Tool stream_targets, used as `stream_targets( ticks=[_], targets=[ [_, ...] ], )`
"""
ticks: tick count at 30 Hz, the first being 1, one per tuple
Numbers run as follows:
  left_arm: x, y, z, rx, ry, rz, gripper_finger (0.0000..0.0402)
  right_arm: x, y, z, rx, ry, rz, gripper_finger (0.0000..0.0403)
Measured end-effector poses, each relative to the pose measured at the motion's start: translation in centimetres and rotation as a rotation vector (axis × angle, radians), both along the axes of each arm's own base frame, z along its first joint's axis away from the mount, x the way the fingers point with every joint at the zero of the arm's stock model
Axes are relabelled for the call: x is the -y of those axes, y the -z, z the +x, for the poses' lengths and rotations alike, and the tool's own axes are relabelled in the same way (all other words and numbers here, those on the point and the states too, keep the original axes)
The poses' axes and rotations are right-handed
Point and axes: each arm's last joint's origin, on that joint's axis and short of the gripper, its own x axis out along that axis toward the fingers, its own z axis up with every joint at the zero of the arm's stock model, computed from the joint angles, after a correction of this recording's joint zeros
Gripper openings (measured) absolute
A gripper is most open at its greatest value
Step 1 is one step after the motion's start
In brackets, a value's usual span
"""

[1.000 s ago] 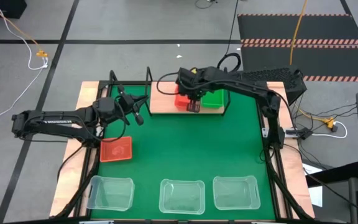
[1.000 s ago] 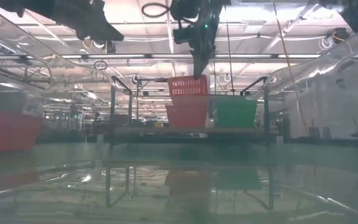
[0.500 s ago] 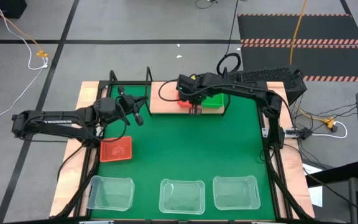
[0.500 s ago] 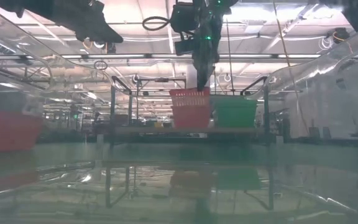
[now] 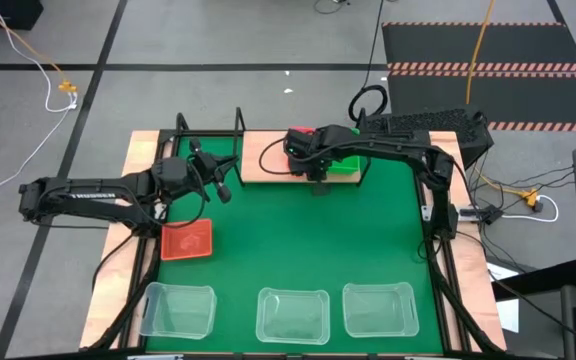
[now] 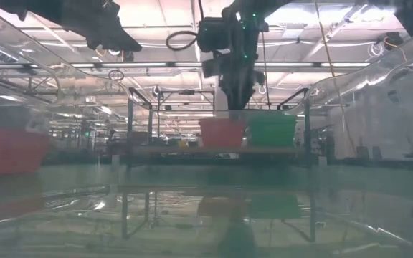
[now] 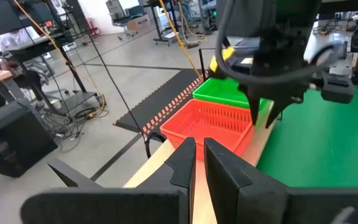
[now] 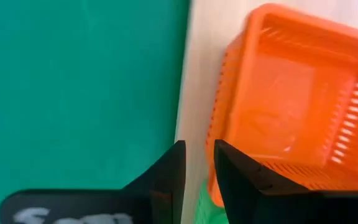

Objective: Stack baskets on shelf by color
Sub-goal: Stack the right orange bin on the orange bin on the shelf, then stack the orange bin on the orange bins on the shelf

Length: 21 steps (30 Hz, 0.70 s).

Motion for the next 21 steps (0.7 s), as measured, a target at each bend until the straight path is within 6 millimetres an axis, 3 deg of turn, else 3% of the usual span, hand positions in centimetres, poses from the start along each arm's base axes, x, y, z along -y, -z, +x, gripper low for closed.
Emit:
stream_targets(
  ticks=[11,14,21],
  targets=[
    [0.0,0.0,0.0,0.001,-0.001,0.0,0.0037,-0.1,1.6,0.3,0.023,-0.077,-0.018,0.007],
    [0.0,0.0,0.0,0.001,-0.001,0.0,0.0037,-0.6,0.6,0.2,0.062,-0.116,-0.008,0.007],
    [0.0,0.0,0.0,0.002,0.0,0.0,0.0037,-0.9,-3.8,0.1,0.325,-0.092,-0.079,0.0082]
  ],
)
